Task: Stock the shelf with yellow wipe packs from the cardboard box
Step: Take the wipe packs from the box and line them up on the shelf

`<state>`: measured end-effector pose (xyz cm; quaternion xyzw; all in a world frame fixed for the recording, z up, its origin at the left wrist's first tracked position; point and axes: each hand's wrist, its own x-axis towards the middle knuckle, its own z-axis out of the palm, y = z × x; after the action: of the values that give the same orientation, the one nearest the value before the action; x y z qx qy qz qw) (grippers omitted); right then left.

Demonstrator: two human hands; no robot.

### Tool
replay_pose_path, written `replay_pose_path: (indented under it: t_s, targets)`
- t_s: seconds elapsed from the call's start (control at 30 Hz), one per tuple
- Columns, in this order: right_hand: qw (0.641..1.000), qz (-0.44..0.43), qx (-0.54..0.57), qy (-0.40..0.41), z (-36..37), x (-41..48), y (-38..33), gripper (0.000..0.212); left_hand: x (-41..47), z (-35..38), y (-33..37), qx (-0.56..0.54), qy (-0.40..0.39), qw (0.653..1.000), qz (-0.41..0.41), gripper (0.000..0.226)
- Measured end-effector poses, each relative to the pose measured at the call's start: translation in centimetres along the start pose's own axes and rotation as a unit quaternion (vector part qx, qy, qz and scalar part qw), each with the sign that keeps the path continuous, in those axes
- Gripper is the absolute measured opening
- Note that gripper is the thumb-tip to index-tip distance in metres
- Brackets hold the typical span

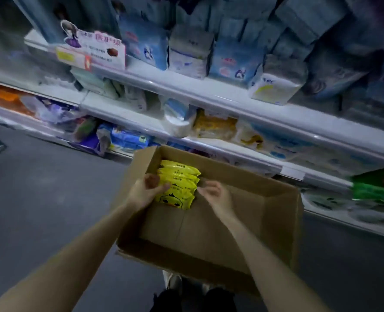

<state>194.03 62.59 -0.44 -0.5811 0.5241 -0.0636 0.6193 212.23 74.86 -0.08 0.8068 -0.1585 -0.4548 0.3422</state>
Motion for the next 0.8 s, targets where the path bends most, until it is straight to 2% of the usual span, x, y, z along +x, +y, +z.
replay_pose_path:
  t_s: [0.13, 0.27, 0.47, 0.67, 0.8]
  targets:
    - [0.998, 0.051, -0.018, -0.008, 2.2, 2.5, 4.2, 0.029, 2.5, 2.1, -3.4, 0.016, 0.001, 0.999, -0.038, 0.058]
    - [0.995, 0.084, -0.043, -0.017, 3.6, 4.7, 7.2, 0.049, 5.0, 3.8, -6.4, -0.003, -0.008, 0.997, -0.076, 0.083]
    - [0.99, 0.133, -0.01, -0.038, 5.2, 7.9, 10.6, 0.067, 8.0, 6.3, -9.1, -0.047, -0.001, 0.995, -0.089, 0.083]
    - [0.987, 0.156, 0.019, -0.041, 6.5, 8.9, 12.5, 0.055, 9.4, 7.4, -11.2, -0.031, 0.029, 0.995, -0.088, 0.093]
    - [0.987, 0.157, 0.022, -0.031, 6.6, 8.7, 13.1, 0.05, 10.1, 7.8, -11.4, 0.011, 0.052, 0.993, -0.104, 0.071]
